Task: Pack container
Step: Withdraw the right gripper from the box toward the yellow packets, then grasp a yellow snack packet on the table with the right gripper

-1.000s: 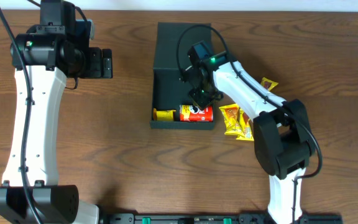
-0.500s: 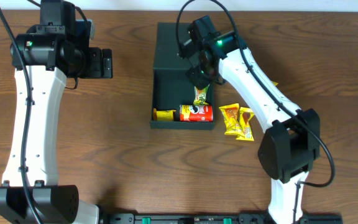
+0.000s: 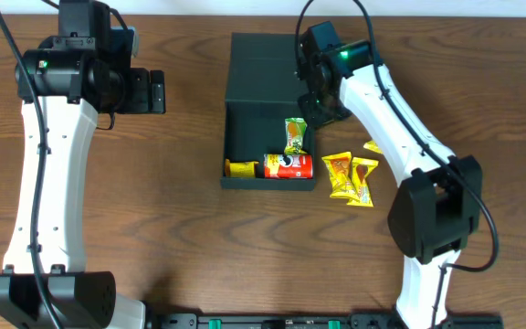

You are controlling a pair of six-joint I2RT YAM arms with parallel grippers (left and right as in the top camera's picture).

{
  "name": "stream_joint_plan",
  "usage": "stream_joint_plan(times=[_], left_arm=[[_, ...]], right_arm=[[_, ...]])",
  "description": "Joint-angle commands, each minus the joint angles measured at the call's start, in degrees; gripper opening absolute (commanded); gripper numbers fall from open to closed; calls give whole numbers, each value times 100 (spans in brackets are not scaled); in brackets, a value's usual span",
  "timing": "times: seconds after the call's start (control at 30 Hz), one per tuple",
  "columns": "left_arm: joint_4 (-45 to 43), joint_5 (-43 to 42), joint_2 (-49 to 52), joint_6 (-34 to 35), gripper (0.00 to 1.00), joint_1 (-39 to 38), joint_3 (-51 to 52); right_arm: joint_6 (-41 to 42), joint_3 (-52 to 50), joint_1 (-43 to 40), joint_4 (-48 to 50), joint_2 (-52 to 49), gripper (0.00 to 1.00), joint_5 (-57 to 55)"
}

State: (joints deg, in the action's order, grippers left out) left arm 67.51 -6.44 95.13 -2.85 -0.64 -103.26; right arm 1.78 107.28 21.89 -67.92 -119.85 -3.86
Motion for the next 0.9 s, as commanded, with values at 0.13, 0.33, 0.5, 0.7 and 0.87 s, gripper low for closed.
stream_joint_plan(times=[0.13,0.33,0.5,0.7,0.87], left_arm=[[-7,44,35,-39,95,31,-39],[-4,46,35,-39,95,31,-39],[-2,52,35,-42,95,31,-39],[-55,52,37,-42,95,31,-39],[-164,46,74,-39,95,31,-39]], right_arm=[[376,-133,-57,199,-107,33,673],[337,-133,-131,210,-208,37,654],[710,-133,-774,-79,-195,34,122],[1215,-136,-1720,-686,-195,36,280],[1519,-280,-1893,-599,-205,39,280]])
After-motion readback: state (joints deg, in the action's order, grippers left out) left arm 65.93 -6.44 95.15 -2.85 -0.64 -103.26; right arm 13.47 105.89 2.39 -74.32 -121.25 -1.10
